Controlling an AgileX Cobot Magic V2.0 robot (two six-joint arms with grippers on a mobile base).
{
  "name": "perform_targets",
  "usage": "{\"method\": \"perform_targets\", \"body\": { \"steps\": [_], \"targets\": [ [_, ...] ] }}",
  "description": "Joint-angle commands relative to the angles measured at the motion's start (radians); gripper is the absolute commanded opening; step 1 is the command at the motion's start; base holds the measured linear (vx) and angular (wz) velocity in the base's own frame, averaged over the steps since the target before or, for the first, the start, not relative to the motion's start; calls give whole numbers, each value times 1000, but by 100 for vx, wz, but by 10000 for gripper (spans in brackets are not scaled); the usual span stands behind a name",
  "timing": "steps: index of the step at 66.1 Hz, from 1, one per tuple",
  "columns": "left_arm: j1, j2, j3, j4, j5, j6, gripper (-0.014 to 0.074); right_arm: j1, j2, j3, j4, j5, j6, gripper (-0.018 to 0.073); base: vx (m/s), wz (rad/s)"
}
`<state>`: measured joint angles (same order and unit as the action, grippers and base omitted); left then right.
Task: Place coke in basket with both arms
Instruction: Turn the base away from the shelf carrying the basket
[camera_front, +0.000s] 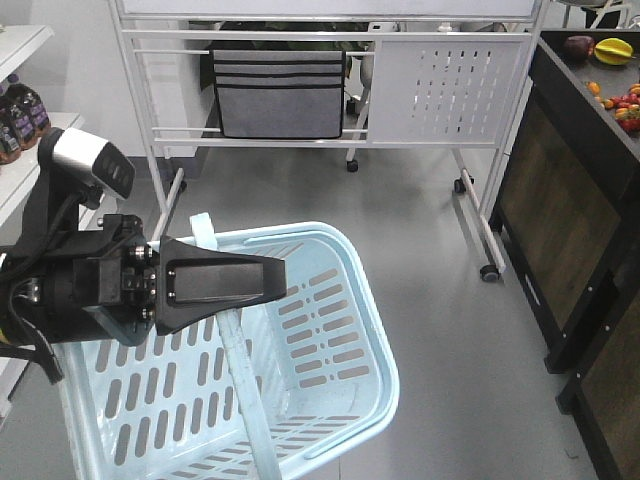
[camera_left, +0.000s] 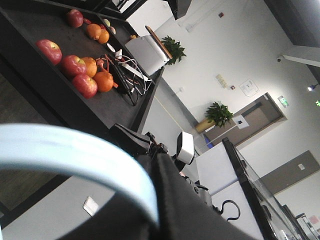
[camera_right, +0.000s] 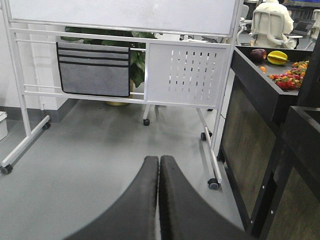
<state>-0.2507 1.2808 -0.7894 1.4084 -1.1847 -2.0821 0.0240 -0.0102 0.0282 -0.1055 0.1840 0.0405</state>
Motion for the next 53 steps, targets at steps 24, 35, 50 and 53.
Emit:
{"method": "perform_targets", "body": {
  "steps": [24, 35, 50, 53],
  "targets": [
    [-4, -32, -29, -92, -196, 5, -6, -4, -19, 10, -10, -76, -8, -5, 22, -4],
    [-4, -32, -29, -92, -196, 5, -6, -4, -19, 10, -10, -76, -8, -5, 23, -5],
    [-4, -32, -29, -92, -196, 5, -6, -4, -19, 10, -10, -76, -8, -5, 22, -5],
    [-4, -32, -29, -92, -196, 5, -6, -4, -19, 10, -10, -76, -8, -5, 23, -5]
  ]
}}
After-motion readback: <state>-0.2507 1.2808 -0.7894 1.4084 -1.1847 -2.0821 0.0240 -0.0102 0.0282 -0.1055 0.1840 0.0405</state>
